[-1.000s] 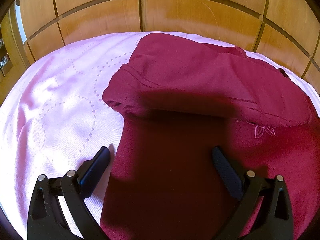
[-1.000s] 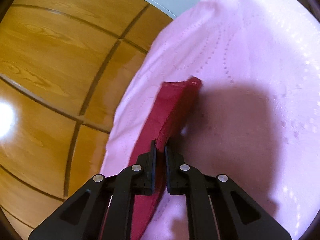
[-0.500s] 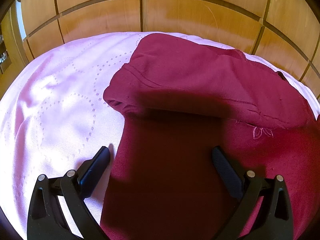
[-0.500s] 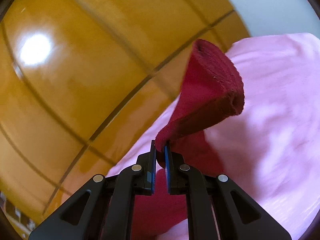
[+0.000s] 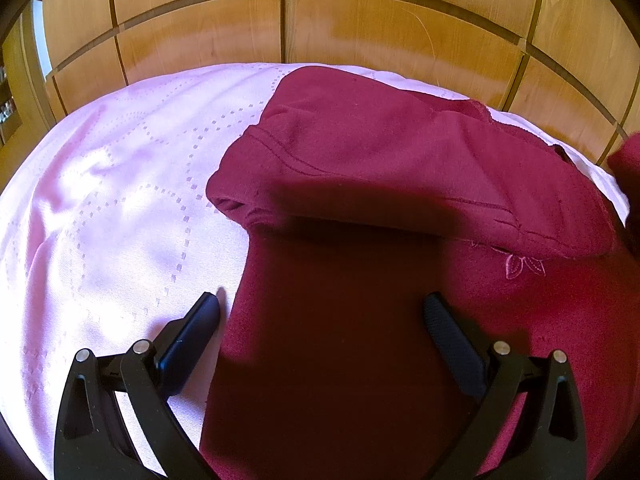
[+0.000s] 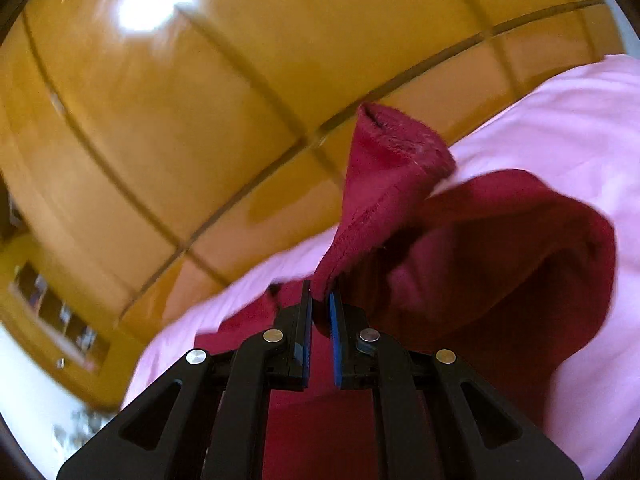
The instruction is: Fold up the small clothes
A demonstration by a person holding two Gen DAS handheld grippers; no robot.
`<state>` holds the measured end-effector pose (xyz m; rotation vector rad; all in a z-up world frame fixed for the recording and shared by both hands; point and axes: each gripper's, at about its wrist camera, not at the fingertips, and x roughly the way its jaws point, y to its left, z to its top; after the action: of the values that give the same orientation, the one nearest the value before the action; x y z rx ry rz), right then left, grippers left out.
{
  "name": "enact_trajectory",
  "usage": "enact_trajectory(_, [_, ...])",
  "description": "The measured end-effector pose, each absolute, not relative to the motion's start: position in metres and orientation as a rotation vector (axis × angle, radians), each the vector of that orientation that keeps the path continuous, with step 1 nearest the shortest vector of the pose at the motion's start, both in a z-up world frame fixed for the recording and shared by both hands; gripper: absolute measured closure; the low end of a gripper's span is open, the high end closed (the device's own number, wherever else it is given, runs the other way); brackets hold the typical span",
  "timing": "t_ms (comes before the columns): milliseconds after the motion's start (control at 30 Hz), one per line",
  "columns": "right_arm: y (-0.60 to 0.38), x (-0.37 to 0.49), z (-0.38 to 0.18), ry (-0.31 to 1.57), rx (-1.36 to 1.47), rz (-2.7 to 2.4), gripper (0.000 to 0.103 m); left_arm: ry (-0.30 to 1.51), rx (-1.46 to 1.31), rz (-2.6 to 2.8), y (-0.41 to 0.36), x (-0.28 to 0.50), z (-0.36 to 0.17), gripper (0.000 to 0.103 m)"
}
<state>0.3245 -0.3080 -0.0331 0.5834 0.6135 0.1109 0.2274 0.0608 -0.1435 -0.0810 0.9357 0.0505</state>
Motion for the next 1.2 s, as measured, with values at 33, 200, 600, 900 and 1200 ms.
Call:
enact_trajectory(33, [-0.295,0.324,-0.037,0.639,0.56,0.129,0.096,0.936,-0.081,0.051,0.061,0.227,-0.143,0.002])
enact_trajectory(200, [-0.253,0.329,-0.069,0.796,0.368,0.156,0.063,0.936,-0.082,0.05,0.06,0.228,-0.144,0.002])
enact_trajectory(600, [-0.327,0.268,-0.077,0.711,0.448,-0.075,0.043,0.957,-0.095,0.064,0.056,0.228,-0.131,0.003])
enact_trajectory(900, [-0.376,0.269,-0.092,0.594,0.671,-0.086,0.028,0.828,-0.309,-0.155,0.022,0.234,-0.063,0.016])
enact_trajectory(1200, [-0.383,0.265,-0.101,0.568,0.72,-0.054,0.023,1.047,-0.314,-0.255,-0.049,0.296,-0.106,0.051])
